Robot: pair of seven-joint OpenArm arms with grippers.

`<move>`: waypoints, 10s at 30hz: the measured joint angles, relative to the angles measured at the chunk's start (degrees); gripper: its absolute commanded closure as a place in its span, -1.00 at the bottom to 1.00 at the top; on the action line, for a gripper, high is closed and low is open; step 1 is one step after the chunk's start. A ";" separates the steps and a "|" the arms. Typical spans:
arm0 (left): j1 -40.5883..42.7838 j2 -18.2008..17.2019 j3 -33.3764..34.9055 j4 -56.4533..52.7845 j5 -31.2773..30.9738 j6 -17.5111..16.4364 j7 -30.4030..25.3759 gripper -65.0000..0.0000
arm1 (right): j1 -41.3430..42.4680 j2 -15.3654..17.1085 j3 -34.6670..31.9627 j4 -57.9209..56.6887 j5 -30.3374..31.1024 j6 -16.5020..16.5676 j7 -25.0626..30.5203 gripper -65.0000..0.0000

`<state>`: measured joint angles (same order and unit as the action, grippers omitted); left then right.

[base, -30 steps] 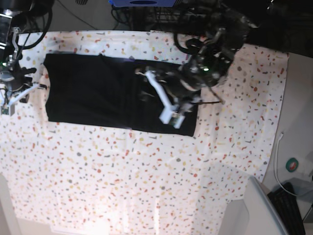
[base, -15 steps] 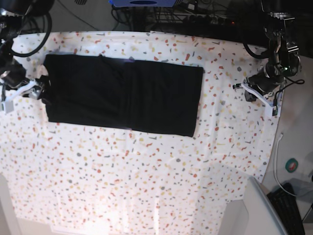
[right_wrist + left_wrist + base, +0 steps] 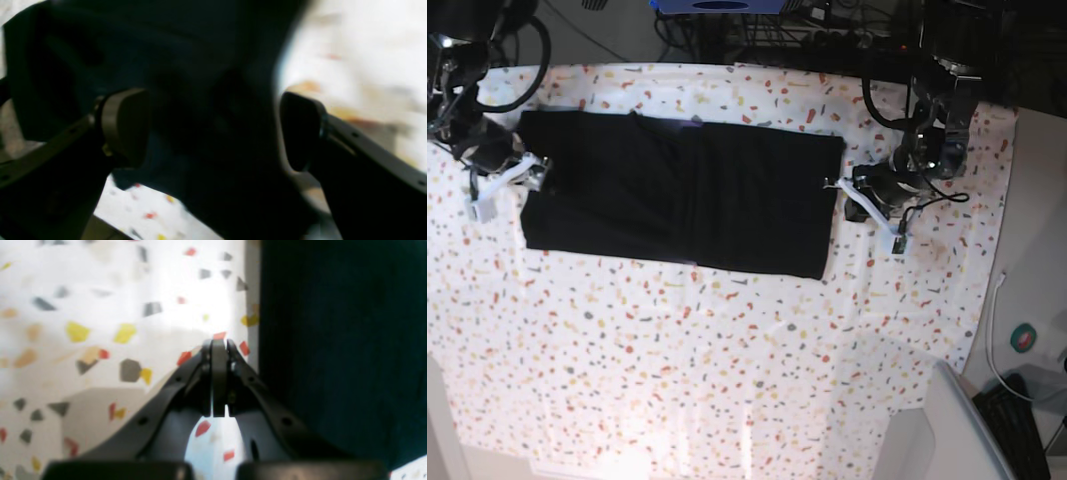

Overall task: Layout the t-shirt on the table in an organized manner, then fold the t-shirt properly
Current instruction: 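Release the folded end and raise the left gripper, then grasp both ends of the black strip with both grippers, then fold the strip in half toward the right gripper with the left gripper, then press the folded stack flat with the right gripper, then withdraw it, then grasp the folded shirt's edge with the left gripper, then rotate and drag the folded shirt square with the left gripper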

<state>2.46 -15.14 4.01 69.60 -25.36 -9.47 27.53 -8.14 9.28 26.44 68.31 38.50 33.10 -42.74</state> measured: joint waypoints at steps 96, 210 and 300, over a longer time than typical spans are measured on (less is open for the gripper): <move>2.25 -0.15 18.38 8.81 -0.35 3.21 -0.81 1.00 | 7.28 2.05 -44.28 24.30 -1.46 -49.68 -6.45 0.91; 8.07 -0.92 0.31 26.47 -29.81 3.08 14.75 -0.69 | -12.94 12.76 -25.31 35.06 -1.01 -51.69 8.50 1.00; -28.63 4.50 70.97 -5.70 45.90 -3.65 -4.68 1.00 | -15.39 10.88 -18.18 30.49 -0.98 -51.54 13.18 1.00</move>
<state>-26.17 -10.63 74.98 63.90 20.53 -13.13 22.85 -23.53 20.16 8.25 98.80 37.52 -18.44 -29.56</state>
